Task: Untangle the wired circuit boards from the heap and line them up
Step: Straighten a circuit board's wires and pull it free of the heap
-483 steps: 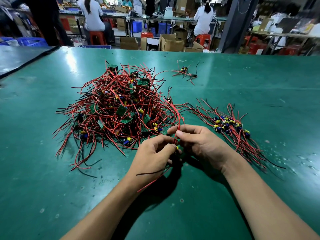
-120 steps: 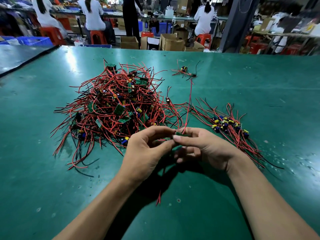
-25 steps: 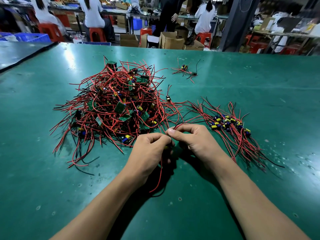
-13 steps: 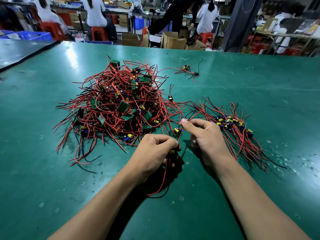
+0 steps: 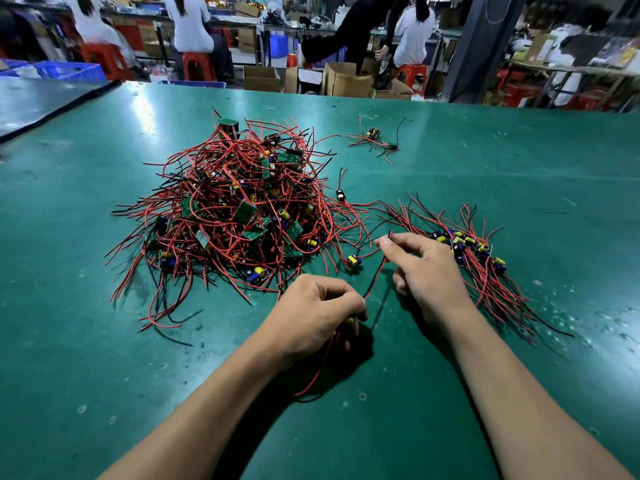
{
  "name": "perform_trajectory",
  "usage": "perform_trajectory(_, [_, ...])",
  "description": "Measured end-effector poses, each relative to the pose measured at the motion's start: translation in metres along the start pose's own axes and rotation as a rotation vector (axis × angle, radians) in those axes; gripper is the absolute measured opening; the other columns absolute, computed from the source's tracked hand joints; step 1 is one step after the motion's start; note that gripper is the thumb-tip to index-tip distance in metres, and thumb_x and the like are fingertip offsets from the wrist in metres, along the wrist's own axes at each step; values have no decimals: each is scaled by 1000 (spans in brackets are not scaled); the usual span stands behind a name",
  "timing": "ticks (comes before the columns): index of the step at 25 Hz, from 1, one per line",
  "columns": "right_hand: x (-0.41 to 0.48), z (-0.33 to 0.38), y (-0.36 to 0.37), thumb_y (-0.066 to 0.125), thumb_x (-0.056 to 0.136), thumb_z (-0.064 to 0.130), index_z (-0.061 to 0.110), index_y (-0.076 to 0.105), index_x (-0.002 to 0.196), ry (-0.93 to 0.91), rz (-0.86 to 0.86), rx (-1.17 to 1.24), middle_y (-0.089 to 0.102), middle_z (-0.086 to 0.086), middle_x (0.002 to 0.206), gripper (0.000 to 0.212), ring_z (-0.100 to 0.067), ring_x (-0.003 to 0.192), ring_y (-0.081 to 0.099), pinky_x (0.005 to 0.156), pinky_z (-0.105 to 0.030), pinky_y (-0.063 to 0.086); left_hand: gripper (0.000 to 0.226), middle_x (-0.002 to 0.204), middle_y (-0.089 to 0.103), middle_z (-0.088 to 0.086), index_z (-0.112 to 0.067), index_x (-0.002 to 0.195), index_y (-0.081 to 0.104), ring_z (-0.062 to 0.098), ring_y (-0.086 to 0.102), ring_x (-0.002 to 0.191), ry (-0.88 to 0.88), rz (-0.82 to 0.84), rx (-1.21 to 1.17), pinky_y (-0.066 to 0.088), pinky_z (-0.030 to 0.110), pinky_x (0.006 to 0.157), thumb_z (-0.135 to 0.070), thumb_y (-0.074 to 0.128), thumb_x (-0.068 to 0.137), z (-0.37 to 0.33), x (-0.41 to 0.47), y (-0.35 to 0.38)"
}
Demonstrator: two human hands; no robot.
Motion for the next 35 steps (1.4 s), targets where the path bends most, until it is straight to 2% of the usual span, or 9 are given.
perform_trajectory(3, [0, 9, -6, 70, 93, 26, 18, 77, 96, -163, -60, -323, 59, 16, 57, 10, -6, 38, 45, 42, -14, 32, 21, 55, 60, 10, -2, 69, 69, 20, 53, 42, 2, -1, 16, 42, 19, 45, -6, 60, 88, 0, 0, 0])
perform_trajectory(7, [-1, -2, 1, 69, 93, 23, 14, 76, 94, 18, -58, 49, 63, 3, 71, 11, -11, 40, 42, 40, -19, 30, 23, 54, 61, 9, -5, 68, 68, 20, 54, 42, -1, -30, -16, 43, 19, 45, -5, 58, 89, 1, 1, -2])
perform_trajectory(9, [-7, -6, 16, 65, 96, 23, 11, 75, 97, 176, 117, 232, 60, -2, 71, 16, -11, 41, 42, 39, -19, 31, 24, 56, 61, 9, -6, 68, 68, 21, 55, 44, 15, -80, -25, 43, 21, 47, -10, 60, 91, 2, 2, -7])
perform_trajectory(12, [-27, -8, 41, 64, 96, 30, 9, 73, 105, 307, 452, 186, 55, 1, 63, 25, -8, 46, 43, 40, -18, 33, 28, 61, 62, 14, 0, 76, 67, 21, 56, 46, 51, -123, -66, 45, 22, 47, -18, 59, 96, 3, 3, -9])
perform_trajectory(15, [-35, -9, 51, 67, 94, 31, 14, 75, 100, 327, 541, 80, 50, 1, 64, 19, -7, 48, 41, 41, -18, 30, 30, 57, 65, 10, -1, 72, 67, 16, 58, 42, 70, -150, -63, 45, 19, 42, -14, 56, 96, 4, 3, -9])
perform_trajectory(21, [-24, -7, 42, 62, 98, 30, 14, 76, 93, 180, 352, -48, 39, -2, 47, 22, -13, 39, 30, 40, -18, 23, 27, 57, 66, 12, -7, 67, 71, 21, 60, 42, 17, -120, -13, 46, 22, 44, -13, 59, 91, 5, 4, -10])
perform_trajectory(24, [-16, -5, 35, 63, 97, 28, 17, 77, 89, 76, 218, -101, 38, 0, 45, 19, -11, 36, 32, 41, -17, 24, 25, 59, 64, 10, -10, 68, 72, 21, 55, 50, 29, -96, 59, 44, 30, 54, -16, 62, 90, 3, 3, -9])
perform_trajectory(32, [-1, -8, 14, 67, 95, 27, -7, 64, 89, 12, -70, 75, 32, -12, 64, 34, -13, 42, 29, 40, -19, 23, 27, 54, 61, 9, -3, 69, 68, 20, 56, 41, 3, -12, 32, 41, 19, 44, -12, 60, 92, 0, 1, -2])
perform_trajectory(35, [-2, -6, 17, 64, 97, 24, 0, 67, 83, 92, -85, 262, 44, -1, 58, 28, -7, 41, 25, 35, -17, 21, 27, 55, 61, 9, -6, 68, 69, 21, 56, 42, 15, -9, 15, 39, 21, 45, -12, 60, 92, -2, 1, -3])
Point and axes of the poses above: each hand's wrist, its own x-axis towards the middle knuckle, its own y-axis out of the palm, z = x × y, the point moved 7 cm from there along x, towards the middle knuckle
